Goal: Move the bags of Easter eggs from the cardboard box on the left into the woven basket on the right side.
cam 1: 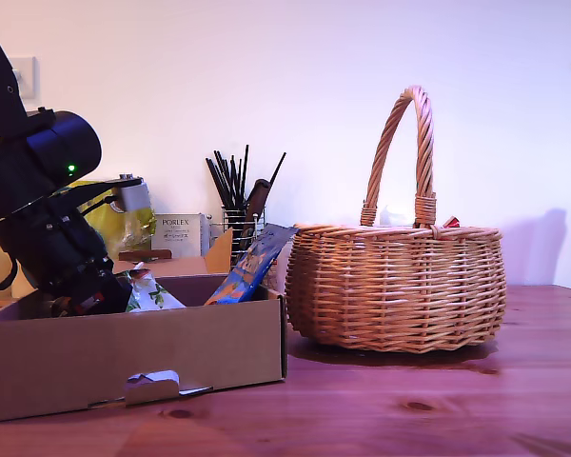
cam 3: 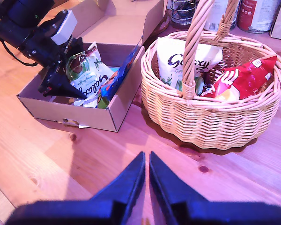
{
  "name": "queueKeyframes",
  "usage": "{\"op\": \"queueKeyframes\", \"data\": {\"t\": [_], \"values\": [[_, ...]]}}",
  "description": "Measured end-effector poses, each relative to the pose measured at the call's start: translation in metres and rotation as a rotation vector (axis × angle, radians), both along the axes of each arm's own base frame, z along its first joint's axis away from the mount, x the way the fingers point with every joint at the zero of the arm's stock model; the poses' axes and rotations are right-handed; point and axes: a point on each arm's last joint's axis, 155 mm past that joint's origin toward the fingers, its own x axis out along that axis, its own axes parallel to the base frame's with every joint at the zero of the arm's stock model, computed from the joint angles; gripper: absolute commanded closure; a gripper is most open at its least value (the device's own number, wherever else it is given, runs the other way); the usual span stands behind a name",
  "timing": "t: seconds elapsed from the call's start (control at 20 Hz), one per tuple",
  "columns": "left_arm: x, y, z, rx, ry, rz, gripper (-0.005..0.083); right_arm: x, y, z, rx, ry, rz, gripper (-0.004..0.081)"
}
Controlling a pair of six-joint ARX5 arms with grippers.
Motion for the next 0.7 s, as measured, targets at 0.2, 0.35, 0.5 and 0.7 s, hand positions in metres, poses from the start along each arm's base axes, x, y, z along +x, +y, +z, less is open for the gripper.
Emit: {"op": "queueKeyframes", "data": {"t": [0.2,0.35,0.5,0.7], "values": [[0.004,0.003,0.001,0.032,-0.015,0.012,0.0574,0.0,0.0,0.0,0.0,0.0,0.0,0.0782],[0.006,0.005,0.002,0.051,-0.013,0.018,0.0646,0.0,0.0,0.0,0.0,0.0,0.0,0.0782],[0.009,0.011,0.006,0.081,-0.005,0.037,0.0646,0.0,0.0,0.0,0.0,0.0,-0.001,0.0782],[0.013,0.013,0.022,0.101,0.035,0.05,0.0646,0.0,0.0,0.0,0.0,0.0,0.0,0.0782]]}}
